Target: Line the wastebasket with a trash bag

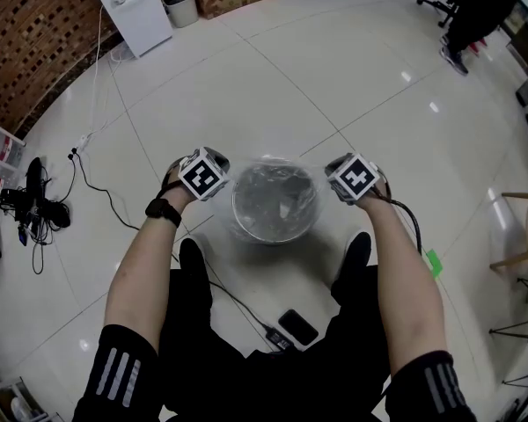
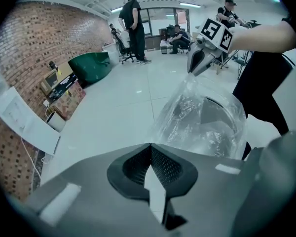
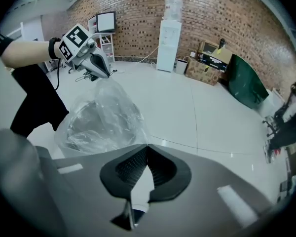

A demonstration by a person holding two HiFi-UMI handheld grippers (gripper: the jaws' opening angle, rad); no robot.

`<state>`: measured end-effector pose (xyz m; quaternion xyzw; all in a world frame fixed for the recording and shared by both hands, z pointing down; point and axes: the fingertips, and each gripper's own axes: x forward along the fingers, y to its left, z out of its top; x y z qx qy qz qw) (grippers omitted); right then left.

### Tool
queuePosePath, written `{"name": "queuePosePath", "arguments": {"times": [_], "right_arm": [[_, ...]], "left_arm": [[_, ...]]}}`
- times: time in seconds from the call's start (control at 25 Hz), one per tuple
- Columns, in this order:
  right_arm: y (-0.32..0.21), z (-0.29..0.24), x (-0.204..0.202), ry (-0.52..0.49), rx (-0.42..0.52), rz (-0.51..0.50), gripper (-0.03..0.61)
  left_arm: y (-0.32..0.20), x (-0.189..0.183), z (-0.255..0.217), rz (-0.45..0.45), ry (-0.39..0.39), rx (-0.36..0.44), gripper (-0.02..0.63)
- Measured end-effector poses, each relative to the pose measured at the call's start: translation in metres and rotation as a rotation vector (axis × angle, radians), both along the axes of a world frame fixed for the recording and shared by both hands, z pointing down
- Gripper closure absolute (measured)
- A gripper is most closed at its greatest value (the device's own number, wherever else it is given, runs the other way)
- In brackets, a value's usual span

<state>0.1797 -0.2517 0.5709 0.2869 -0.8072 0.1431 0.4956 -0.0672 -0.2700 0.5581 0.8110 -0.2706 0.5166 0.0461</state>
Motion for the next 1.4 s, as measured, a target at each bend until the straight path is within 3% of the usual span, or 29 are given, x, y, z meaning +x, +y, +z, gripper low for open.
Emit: {"name": "queuePosePath", "arguments": {"times": [0.36, 0.68, 0.84, 0.96, 1.04, 1.12, 1.24, 1.36, 1.4], "right_arm": [[-0.036, 0.035, 0.013, 0.059, 0.056, 0.054, 0.569], [-0.05, 0.08, 0.018, 0.08, 0.034, 0.086, 0.569], [-0.035, 0.111, 0.025, 0.088, -0.065, 0.091, 0.571], [-0.024, 0.129, 0.023, 0.096, -0.125, 0.073, 0.571], [-0.019, 0.134, 0.022, 0.101, -0.152, 0.05, 0.571], [-0.013, 0.14, 0.02, 0.103, -0.186, 0.029, 0.571], [-0.008, 0.146, 0.02, 0.109, -0.215, 0.016, 0.571], [-0.009, 0.141, 0.013, 0.076, -0.218, 0.021, 0.563], [-0.014, 0.136, 0.015, 0.074, -0.193, 0.027, 0.533]], "left_arm": [[-0.038, -0.001, 0.036, -0.102, 0.049, -0.007, 0.62], [-0.059, 0.006, 0.069, -0.104, 0.02, -0.025, 0.62], [-0.057, 0.011, 0.095, -0.097, 0.009, -0.101, 0.618], [-0.038, 0.014, 0.123, -0.116, 0.042, -0.254, 0.615], [-0.023, 0.01, 0.141, -0.141, 0.016, -0.348, 0.615], [-0.021, 0.007, 0.151, -0.142, -0.016, -0.361, 0.618], [-0.011, 0.009, 0.154, -0.147, 0.007, -0.416, 0.608], [-0.025, 0.005, 0.146, -0.136, 0.041, -0.364, 0.564], [-0.027, 0.0, 0.143, -0.143, 0.037, -0.355, 0.552]]}}
